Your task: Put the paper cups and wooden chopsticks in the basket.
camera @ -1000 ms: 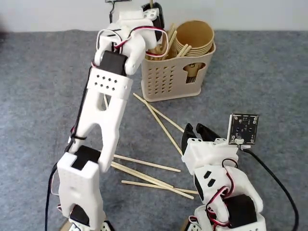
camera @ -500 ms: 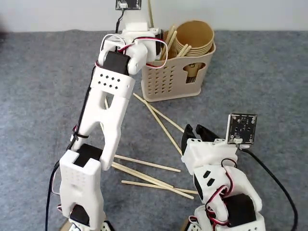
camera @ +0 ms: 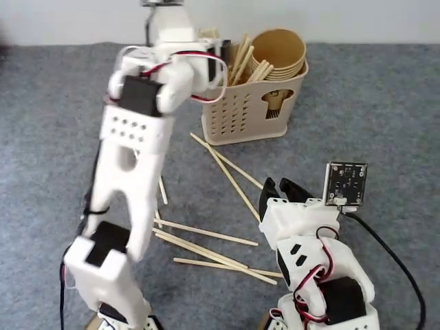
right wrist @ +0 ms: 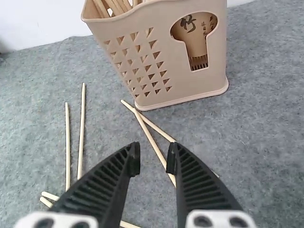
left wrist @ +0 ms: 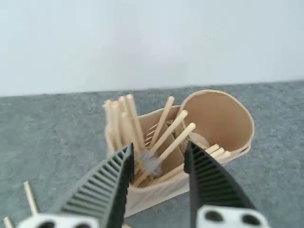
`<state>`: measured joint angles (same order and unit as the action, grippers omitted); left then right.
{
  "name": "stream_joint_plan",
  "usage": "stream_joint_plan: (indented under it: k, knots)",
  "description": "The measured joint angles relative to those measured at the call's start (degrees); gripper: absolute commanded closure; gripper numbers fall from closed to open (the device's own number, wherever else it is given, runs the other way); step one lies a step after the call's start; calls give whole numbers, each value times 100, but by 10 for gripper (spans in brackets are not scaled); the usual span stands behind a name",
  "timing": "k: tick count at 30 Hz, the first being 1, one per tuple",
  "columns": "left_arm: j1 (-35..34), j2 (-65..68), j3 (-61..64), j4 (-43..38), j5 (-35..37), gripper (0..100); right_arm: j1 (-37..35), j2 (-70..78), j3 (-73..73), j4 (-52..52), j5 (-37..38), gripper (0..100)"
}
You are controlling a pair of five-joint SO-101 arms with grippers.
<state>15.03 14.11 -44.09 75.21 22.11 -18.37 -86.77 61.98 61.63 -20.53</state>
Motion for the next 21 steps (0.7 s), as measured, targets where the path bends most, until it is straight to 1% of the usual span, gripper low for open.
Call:
stream_joint_plan:
  k: [5,9,10,12,15,18,21]
  knots:
    - [-316,-633,0,1011,0,830,0,-9,35,0,202,891]
    - [-765,-1011,0,1829,-9,831,0,0,97,0,457,892]
    - [-897,-1073,0,2013,-9,839,9,0,97,0,536,892]
    - [-1134,-1178,0,2303,-9,889,0,0,97,0,809,892]
    - [-1547,-1424,211,2400,-9,984,-9,123,97,88,1389,892]
    - [-1916,-1820,800,2418,-114,981,0,730,97,105,1820,890]
    - [-2110,-2268,1521,2418,-334,981,0,1565,-26,105,1987,887]
